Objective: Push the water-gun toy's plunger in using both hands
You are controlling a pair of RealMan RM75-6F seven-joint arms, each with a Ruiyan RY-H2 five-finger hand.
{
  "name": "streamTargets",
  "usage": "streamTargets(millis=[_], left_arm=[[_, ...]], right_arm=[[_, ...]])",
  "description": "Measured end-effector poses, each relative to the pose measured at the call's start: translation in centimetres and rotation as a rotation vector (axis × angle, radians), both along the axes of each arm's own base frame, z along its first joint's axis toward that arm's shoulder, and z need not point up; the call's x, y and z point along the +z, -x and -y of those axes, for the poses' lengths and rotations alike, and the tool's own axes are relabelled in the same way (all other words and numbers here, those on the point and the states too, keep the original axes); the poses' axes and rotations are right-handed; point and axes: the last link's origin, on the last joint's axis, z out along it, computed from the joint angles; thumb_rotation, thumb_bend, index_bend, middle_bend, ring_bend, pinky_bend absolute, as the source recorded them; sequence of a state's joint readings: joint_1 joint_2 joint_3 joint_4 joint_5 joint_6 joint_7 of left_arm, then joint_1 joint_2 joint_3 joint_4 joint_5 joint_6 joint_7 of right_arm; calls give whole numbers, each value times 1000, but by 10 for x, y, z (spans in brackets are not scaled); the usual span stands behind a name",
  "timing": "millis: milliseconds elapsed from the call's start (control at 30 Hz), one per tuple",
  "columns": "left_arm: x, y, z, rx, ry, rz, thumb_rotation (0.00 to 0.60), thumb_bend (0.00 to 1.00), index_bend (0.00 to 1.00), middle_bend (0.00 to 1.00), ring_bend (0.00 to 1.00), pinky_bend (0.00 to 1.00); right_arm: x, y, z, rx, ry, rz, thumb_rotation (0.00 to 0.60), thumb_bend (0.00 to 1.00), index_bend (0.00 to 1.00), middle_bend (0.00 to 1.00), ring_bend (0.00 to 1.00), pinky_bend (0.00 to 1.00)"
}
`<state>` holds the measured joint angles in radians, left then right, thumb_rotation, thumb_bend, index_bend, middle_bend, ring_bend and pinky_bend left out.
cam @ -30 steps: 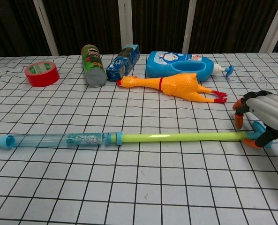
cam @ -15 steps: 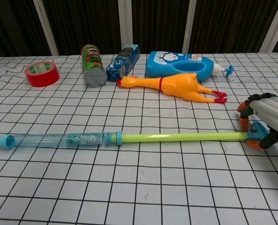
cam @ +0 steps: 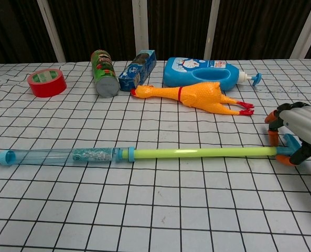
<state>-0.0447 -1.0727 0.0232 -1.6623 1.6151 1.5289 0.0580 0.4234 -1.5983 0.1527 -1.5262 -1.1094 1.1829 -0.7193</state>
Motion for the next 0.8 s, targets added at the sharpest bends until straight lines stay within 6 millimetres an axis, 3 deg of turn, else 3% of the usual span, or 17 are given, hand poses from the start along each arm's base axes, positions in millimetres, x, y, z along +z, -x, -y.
streamTargets(millis=[200,500,800], left_arm=[[-2,-8,-11,-4,4,-17,600,163,106,66,0,0],[-16,-26,-51,23,52,-77,600,173,259,108,0,0],[-52,-32,-88,112,115,-168,600,210,361,197,0,0]], right_arm=[[4,-2,-1,6,0,5,600,480,653,203,0,0],[8,-8,-4,16,4,19,600,478,653,203,0,0],[11,-11,-9,16,0,16,600,479,653,203,0,0]])
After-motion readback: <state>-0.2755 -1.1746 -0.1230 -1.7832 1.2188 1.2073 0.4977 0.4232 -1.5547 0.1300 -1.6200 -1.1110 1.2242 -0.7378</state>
